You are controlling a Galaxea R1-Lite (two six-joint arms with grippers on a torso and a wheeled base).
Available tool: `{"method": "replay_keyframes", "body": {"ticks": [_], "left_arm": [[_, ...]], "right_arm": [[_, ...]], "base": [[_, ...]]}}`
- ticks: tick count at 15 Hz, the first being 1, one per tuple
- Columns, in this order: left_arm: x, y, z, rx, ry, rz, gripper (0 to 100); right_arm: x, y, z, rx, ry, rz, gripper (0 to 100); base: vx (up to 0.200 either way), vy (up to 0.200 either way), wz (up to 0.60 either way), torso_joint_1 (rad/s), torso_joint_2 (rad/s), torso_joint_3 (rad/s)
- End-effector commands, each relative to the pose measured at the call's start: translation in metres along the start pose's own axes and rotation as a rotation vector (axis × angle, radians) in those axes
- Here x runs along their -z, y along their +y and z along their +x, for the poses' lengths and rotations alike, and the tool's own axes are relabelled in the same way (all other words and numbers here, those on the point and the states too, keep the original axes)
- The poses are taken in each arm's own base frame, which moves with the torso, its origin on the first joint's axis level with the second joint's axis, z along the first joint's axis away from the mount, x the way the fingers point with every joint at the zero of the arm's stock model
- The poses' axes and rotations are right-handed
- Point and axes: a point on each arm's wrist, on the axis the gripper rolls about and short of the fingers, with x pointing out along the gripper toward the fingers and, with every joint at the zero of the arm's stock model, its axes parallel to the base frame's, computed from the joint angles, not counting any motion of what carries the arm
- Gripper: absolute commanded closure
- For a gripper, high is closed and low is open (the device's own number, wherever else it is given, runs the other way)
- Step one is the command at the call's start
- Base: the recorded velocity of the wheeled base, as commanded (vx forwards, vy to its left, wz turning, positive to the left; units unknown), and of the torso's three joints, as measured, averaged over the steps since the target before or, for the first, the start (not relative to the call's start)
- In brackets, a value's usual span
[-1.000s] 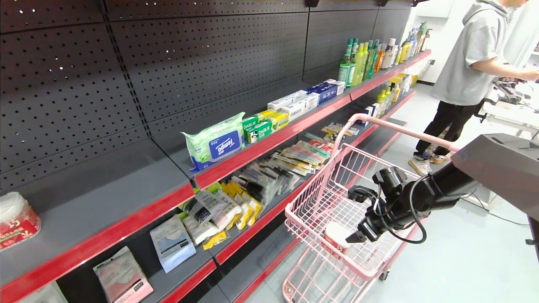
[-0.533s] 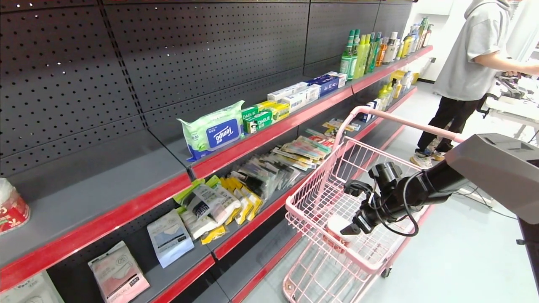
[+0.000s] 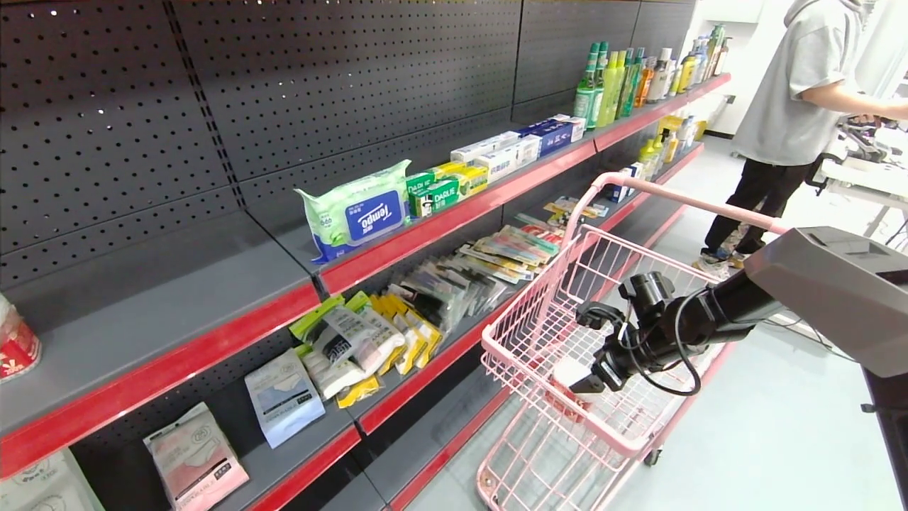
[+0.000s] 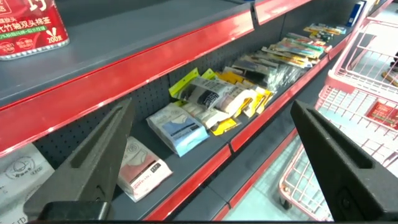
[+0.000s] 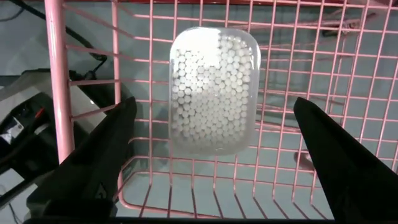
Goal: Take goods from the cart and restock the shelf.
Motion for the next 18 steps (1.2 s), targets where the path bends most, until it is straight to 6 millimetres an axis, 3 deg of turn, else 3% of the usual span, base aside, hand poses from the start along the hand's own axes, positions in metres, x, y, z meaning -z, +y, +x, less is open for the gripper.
{"method": "replay_keyframes", "body": {"ticks": [1,7,18], "left_arm": [[0.0,0.0,0.0,0.0,0.001,0.0,0],[0.0,0.0,0.0,0.0,0.001,0.001,0],[0.0,0.0,0.0,0.0,0.001,0.001,0]], "right_arm": [[0.0,0.0,0.0,-0.001,0.0,-0.001,0],[-0.001,-0.002,0.0,-0.007,-0.015,-0.015,0],[0.002,-0.002,0.016,-0.056,-0.021,0.004,0]], "base": [[0.0,0.0,0.0,0.0,0.0,0.0],[0.0,0.0,0.0,-0.101,0.26,0.157],[0.0,0.0,0.0,-0.002,0.01,0.005]]}}
